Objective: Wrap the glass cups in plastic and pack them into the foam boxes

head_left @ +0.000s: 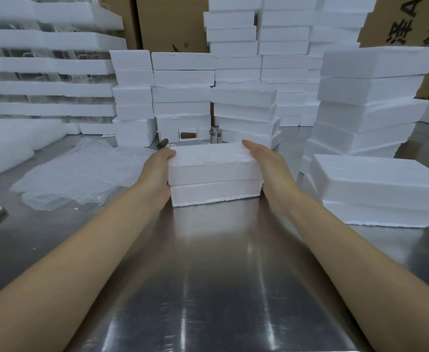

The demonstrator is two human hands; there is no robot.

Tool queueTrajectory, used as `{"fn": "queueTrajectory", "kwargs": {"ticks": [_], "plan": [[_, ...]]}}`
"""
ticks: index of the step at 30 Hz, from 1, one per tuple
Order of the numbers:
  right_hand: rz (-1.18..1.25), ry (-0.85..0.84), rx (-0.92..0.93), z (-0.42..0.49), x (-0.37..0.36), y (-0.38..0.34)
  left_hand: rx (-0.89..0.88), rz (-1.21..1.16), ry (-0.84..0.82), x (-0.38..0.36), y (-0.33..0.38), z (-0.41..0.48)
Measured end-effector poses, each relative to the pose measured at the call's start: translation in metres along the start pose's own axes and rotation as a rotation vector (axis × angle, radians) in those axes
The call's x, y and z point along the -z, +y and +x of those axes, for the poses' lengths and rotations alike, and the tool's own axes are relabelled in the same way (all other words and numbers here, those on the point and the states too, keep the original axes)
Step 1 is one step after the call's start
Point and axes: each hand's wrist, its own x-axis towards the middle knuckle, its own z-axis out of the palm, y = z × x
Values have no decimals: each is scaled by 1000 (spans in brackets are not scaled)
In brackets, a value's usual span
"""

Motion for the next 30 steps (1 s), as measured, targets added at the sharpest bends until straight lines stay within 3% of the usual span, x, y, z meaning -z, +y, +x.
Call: {"fn": "queueTrajectory", "kwargs": {"ticks": [3, 9, 20, 26, 30], "plan": [[-93, -20, -30, -2, -3, 6, 55, -5, -9, -2, -2, 0], [-6, -67, -86, 2, -3, 9, 108, -2, -86, 0, 4, -1], [10, -45, -41, -6, -4, -7, 4, 90, -223, 9, 7, -2], [-131, 93, 271, -32, 7, -64, -177, -54, -178, -11, 27, -25], [-133, 234, 332, -55, 57, -110, -208, -70, -309, -63, 42, -55]]}}
